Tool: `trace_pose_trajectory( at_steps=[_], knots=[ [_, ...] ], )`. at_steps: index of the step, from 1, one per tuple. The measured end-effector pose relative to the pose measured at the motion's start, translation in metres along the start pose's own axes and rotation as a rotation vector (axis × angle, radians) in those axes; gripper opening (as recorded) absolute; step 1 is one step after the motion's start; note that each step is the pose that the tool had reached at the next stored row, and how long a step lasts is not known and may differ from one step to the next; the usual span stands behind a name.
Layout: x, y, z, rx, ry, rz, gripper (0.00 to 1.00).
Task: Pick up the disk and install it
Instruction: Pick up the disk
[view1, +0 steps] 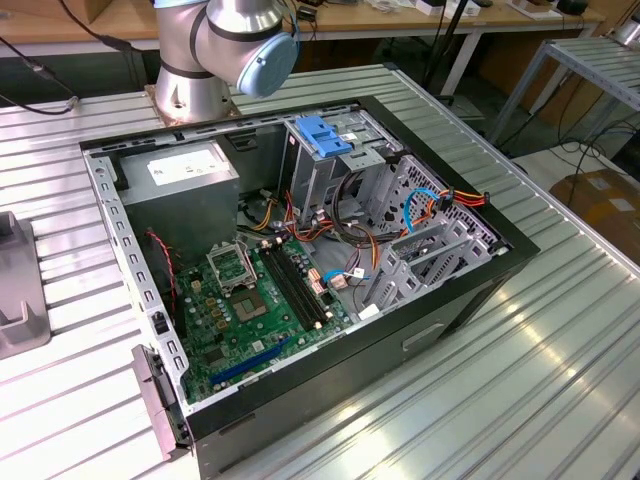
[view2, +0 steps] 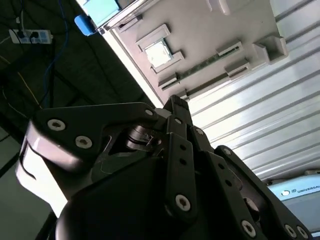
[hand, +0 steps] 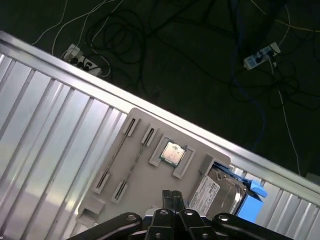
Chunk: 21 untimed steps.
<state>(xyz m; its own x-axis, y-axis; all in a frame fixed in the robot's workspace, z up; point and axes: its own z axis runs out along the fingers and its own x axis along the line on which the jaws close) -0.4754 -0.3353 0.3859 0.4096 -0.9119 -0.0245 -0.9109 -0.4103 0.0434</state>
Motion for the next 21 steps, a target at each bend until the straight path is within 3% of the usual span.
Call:
trace_pose_trajectory(
  at_steps=[2, 4, 8, 15, 16, 21],
  knots=[
    [0.0, 0.0, 0.0004, 0.001, -0.0018, 0.04, 0.1],
    [0.0, 0.0, 0.0012, 0.0028, -0.005, 0.116, 0.1],
    [0.0001, -0.0001, 0.0023, 0.0054, -0.0094, 0.216, 0.1],
    [0.0001, -0.0002, 0.0037, 0.0087, -0.0153, 0.353, 0.1],
    [0.0001, -0.0002, 0.0044, 0.0103, -0.018, 0.415, 0.1],
    [0.0001, -0.0003, 0.0059, 0.0137, -0.0241, 0.555, 0.1]
  ],
)
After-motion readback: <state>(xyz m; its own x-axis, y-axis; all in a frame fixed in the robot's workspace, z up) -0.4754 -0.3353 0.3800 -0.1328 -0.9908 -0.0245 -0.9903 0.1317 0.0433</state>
